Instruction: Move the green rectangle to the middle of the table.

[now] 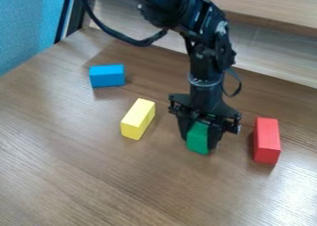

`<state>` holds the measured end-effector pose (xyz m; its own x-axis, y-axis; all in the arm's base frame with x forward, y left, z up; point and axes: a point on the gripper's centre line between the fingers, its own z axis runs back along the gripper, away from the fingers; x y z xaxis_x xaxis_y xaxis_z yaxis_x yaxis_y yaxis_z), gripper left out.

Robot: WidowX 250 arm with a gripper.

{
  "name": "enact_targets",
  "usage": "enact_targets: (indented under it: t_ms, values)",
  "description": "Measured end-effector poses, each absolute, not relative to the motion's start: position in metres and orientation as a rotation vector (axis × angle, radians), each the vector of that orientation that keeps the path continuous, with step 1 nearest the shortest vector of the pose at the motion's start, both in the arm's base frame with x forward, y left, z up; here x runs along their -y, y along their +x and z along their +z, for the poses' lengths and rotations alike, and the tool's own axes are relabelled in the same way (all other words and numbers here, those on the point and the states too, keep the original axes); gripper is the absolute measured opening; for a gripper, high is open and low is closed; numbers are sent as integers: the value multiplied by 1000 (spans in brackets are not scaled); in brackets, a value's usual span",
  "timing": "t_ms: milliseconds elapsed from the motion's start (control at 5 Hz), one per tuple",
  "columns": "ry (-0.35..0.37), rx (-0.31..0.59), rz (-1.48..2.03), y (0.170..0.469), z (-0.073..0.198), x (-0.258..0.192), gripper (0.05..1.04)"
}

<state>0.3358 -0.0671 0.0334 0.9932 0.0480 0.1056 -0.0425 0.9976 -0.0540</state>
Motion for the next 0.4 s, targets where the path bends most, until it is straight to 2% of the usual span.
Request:
enact_targets:
  t_ms: [200,400]
  values:
    - [-50,104,30,335,33,67,955]
    - [-50,98,25,334,33,67,1005]
